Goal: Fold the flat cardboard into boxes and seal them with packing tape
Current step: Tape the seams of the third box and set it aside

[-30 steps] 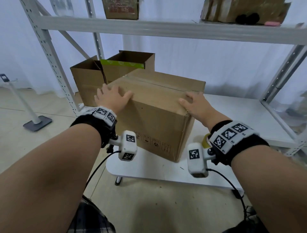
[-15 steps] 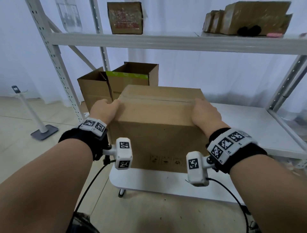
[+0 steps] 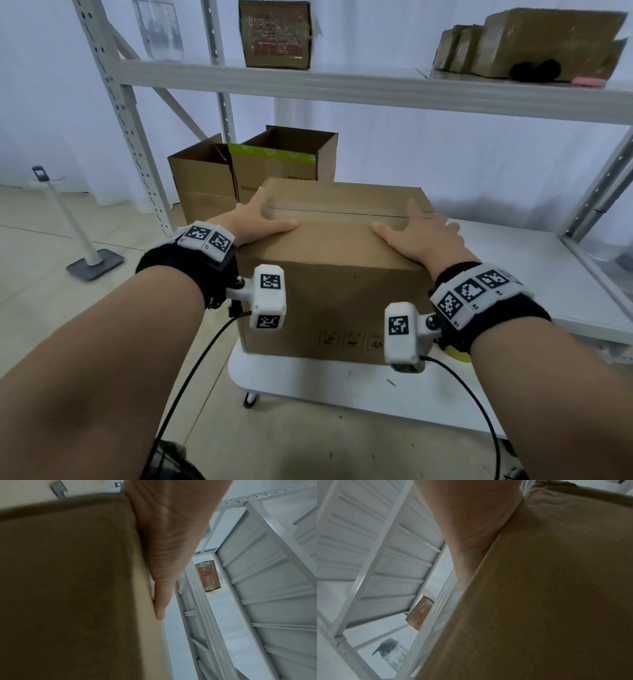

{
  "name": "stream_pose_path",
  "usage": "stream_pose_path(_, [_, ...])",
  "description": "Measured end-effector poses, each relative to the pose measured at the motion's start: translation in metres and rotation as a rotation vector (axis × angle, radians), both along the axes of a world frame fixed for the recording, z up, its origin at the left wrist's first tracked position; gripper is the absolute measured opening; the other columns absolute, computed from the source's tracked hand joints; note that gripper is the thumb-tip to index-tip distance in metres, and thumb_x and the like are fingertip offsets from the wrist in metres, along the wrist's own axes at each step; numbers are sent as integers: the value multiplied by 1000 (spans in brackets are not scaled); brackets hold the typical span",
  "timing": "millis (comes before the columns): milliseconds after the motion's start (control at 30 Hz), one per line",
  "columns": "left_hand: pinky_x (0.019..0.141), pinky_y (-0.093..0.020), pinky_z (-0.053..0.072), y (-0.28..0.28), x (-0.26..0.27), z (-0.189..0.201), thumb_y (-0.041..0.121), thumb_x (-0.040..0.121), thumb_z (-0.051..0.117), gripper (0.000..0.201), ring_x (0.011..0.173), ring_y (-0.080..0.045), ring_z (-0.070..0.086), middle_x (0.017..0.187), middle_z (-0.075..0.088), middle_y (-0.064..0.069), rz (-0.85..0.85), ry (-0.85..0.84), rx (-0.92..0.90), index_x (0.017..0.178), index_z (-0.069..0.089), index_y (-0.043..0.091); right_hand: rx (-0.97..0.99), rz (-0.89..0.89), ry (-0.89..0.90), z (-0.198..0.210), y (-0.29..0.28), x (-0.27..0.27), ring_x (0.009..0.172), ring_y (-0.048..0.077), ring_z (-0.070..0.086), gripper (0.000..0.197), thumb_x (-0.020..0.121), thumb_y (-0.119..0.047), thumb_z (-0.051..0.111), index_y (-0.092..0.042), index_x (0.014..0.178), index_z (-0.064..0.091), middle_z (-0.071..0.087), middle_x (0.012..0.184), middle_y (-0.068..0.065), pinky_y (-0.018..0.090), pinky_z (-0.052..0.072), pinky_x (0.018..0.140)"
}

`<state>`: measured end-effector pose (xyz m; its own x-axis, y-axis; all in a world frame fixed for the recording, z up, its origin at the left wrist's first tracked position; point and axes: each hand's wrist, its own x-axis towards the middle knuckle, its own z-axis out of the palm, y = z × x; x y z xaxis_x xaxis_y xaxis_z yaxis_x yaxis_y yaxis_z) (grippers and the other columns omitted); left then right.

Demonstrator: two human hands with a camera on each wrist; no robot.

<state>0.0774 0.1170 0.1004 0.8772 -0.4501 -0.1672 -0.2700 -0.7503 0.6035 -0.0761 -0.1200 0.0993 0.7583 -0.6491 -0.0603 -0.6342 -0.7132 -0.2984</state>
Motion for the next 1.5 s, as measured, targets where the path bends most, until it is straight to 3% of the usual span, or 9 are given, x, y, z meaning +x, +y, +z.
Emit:
stream_pose_path(233, [112,-44,29,-15,4,-1,79,82,39,82,139,-31,33,155,31,-6,-30,-191,267,151,19,39,-40,12,58,2,-1,8,138,43,20,78,84,-80,30,-40,150,23,21,152,23,51,26,107])
stream_pose_path(333, [110,-46,30,-21,0,-3,79,85,27,77,138,-35,31,153,32,-12,-21,-248,382,151,17,40,-69,-15,128,1,2,16,139,47,18,76,88,-76,22,-37,152,17,13,155,28,55,24,109])
stream_pose_path(433, [115,-52,15,-27,-8,-2,78,86,20,74,144,-41,12,159,8,-19,4,-254,492,150,11,41,-53,-13,187,1,9,21,144,48,1,72,90,-74,16,-41,153,4,-7,160,20,65,10,113])
stream_pose_path(533, [116,-50,-4,-40,-18,-2,66,94,16,64,147,-33,-13,160,-16,-7,-135,-320,488,152,6,39,-95,145,169,-2,10,20,148,35,-11,62,96,-64,11,-42,153,1,-10,163,1,70,-7,110])
stream_pose_path(633, [117,-47,-1,-45,-21,-3,56,100,13,58,149,-25,-1,162,-3,1,-267,-347,461,153,6,35,-96,260,160,-2,8,20,150,24,-3,60,99,-58,9,-36,155,3,-4,163,-5,64,-7,114])
stream_pose_path(967, [119,-42,1,-42,-23,0,53,100,13,66,149,-23,1,162,-3,-6,-168,-302,513,155,3,17,-188,171,191,0,-5,12,150,23,6,69,100,-52,12,-12,156,7,4,163,8,49,-1,120])
stream_pose_path(1200, [116,-29,4,-43,-44,16,25,107,16,49,149,-20,5,162,3,-4,-344,-230,413,154,10,14,-157,576,115,2,67,44,149,20,10,53,104,-28,17,-17,155,12,10,163,3,49,4,120])
stream_pose_path(1367, [118,-36,9,-29,-26,5,35,106,17,50,147,-21,12,161,12,-6,-273,-240,304,153,19,19,-178,501,158,3,51,38,149,16,11,51,104,-35,12,-27,155,16,12,163,-6,59,-4,116])
stream_pose_path(1500, [116,-47,21,-17,-19,-11,49,97,10,66,141,-34,23,152,27,-21,-159,-323,341,147,31,12,-148,459,130,2,50,34,149,18,10,52,104,-35,14,-26,155,16,10,163,-4,61,-2,115])
